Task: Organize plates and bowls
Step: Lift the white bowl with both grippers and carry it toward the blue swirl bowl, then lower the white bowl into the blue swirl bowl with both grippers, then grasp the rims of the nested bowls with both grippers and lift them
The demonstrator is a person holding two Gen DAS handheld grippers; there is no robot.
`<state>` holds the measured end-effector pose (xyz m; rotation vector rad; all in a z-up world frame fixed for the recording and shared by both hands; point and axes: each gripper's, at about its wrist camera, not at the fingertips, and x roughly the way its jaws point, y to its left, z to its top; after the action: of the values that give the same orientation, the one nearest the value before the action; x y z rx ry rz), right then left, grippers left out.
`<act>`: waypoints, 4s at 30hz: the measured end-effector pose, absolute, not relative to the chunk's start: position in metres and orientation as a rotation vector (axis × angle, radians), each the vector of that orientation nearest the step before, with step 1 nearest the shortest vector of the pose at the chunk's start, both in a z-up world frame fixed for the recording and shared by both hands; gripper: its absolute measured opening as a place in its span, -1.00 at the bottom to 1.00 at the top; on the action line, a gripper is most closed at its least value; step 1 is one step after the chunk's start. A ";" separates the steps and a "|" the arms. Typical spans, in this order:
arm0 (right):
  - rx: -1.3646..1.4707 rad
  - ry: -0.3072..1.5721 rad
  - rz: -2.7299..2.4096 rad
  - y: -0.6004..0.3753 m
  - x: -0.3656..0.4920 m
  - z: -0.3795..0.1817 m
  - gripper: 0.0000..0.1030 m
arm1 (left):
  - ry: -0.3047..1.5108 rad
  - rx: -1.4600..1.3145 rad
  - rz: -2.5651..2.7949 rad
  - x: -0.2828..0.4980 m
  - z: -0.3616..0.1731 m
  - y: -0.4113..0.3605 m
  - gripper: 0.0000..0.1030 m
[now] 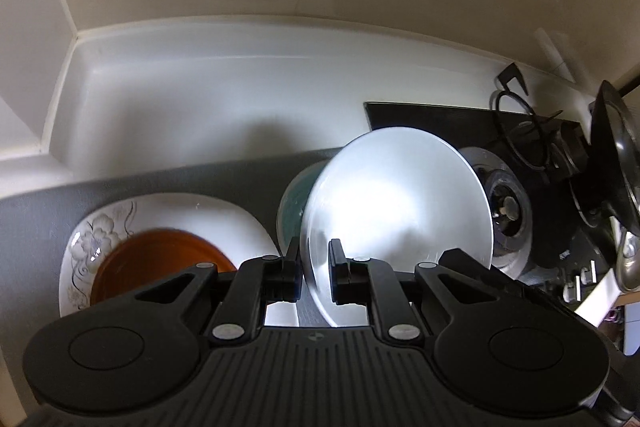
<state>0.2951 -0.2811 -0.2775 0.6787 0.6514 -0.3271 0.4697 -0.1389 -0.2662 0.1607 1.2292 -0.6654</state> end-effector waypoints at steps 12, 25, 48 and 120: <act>0.699 0.708 -0.343 -0.298 0.303 -0.311 -0.68 | 1.290 0.282 -0.621 0.472 -0.295 -0.174 -0.74; 0.697 0.770 -0.352 -0.303 0.317 -0.338 -0.68 | 1.321 0.320 -0.590 0.483 -0.322 -0.185 -0.74; 0.567 0.776 -0.324 -0.308 0.333 -0.345 -0.81 | 1.550 -0.079 -0.727 0.522 -0.354 -0.139 -0.64; 0.745 0.800 -0.280 -0.290 0.275 -0.336 -0.39 | 1.188 0.298 -0.748 0.425 -0.301 -0.147 -0.34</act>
<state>0.2749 -0.2903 -0.3363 0.7455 0.7999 -0.2800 0.4248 -0.1472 -0.3009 0.2979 1.1880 -0.7478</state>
